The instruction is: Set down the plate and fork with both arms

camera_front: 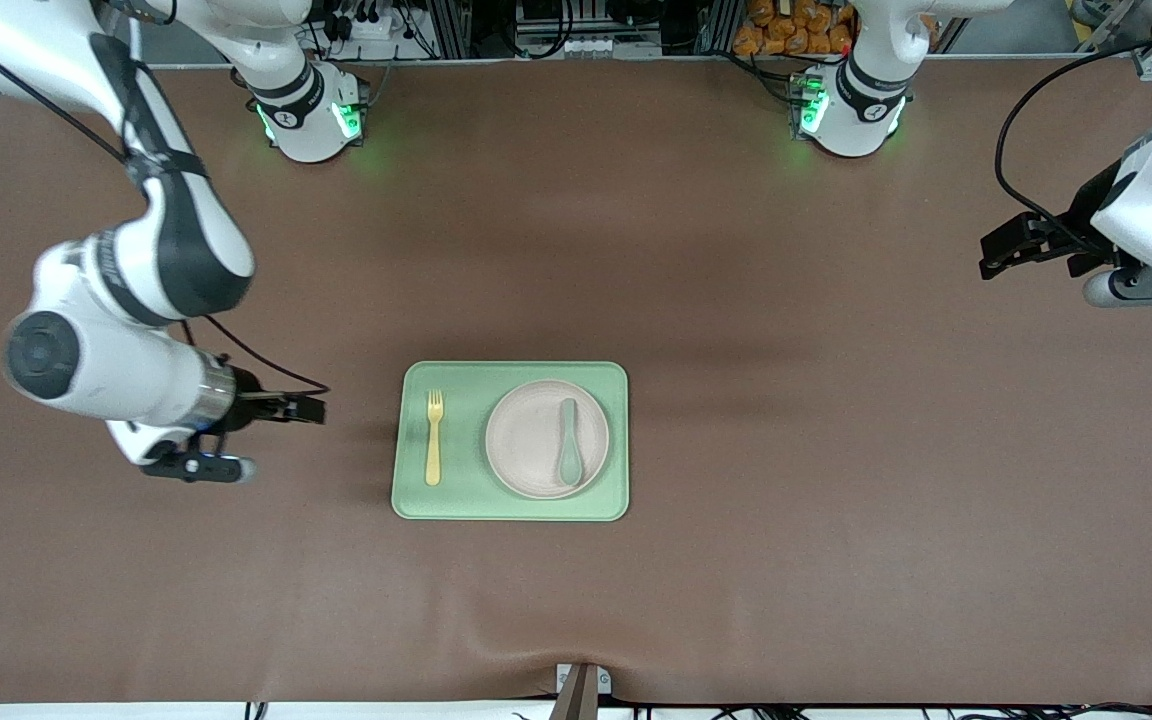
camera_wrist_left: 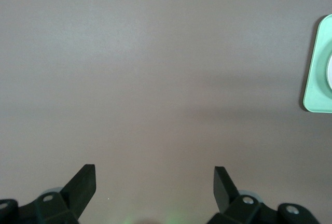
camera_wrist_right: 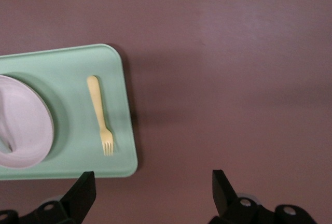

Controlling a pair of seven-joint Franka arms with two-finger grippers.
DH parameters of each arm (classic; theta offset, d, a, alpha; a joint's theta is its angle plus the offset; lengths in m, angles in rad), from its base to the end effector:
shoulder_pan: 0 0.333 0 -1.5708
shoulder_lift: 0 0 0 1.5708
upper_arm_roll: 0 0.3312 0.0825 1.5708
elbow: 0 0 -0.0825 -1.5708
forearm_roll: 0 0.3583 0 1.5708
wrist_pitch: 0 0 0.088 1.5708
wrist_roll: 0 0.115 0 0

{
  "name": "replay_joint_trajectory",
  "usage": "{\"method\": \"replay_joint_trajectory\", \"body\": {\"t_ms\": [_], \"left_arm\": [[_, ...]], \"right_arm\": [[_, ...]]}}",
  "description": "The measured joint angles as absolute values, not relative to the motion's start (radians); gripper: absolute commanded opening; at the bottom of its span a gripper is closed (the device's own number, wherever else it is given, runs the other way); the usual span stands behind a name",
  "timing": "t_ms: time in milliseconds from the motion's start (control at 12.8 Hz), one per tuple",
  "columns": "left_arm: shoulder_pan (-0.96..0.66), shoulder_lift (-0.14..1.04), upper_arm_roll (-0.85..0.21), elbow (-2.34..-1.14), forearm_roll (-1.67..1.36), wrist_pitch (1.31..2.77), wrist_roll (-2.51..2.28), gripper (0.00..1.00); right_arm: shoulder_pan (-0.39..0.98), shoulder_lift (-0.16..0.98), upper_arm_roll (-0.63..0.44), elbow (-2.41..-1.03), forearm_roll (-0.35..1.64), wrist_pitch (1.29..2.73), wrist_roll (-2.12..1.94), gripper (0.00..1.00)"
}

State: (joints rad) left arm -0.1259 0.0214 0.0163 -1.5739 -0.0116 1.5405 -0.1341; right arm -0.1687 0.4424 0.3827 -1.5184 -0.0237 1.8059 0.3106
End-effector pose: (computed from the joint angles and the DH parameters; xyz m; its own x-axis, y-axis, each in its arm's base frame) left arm 0.5280 -0.0596 0.6164 0.9981 0.0243 -0.0558 0.0246 -0.9997 0.0038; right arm 0.6385 0.0987 0.4267 0.9816 -0.1040 -0.1600 -0.1200 -0.9884 -0.0935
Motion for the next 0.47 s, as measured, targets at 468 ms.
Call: {"method": "replay_joint_trajectory", "body": {"t_ms": [468], "left_arm": [[-0.126, -0.053, 0.01, -1.58, -0.012, 1.539, -0.094, 1.0]], "right_arm": [[-0.242, 0.347, 0.383, -1.398, -0.023, 1.505, 0.311, 1.0]]}}
